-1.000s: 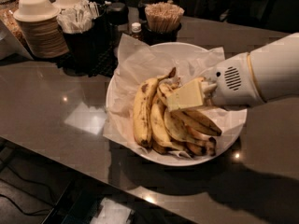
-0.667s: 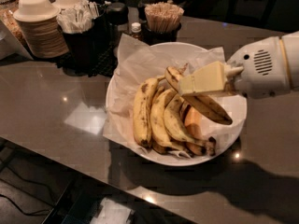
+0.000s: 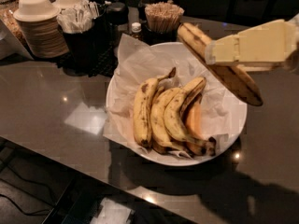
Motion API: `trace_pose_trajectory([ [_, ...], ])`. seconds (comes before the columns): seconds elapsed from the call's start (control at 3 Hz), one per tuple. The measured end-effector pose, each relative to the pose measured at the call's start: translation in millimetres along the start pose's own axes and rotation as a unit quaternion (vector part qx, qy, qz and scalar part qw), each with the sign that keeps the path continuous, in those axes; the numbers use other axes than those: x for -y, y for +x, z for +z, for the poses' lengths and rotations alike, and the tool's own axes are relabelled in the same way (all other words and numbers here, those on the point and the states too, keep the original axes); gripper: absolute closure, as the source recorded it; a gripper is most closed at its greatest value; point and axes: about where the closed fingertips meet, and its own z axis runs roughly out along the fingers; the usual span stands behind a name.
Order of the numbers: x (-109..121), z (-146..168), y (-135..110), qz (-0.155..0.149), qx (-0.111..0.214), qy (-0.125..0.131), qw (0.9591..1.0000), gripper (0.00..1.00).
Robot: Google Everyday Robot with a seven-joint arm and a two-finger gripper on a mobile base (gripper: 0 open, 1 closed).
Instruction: Pick banana from white bowl
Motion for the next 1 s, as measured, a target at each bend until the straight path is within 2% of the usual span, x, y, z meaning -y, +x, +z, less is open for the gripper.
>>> trace_pose_trajectory([
  [0.33,-32.6,-19.9,10.1,-0.022,0.0,-0.043,0.9988,1.0],
  [0.67,-50.9,-26.7,22.2,-0.028,-0.013,-0.076,0.9966,1.0],
  [1.0,-52.9,-26.5,23.3,-0.029,-0.015,-0.078,0.9964,1.0],
])
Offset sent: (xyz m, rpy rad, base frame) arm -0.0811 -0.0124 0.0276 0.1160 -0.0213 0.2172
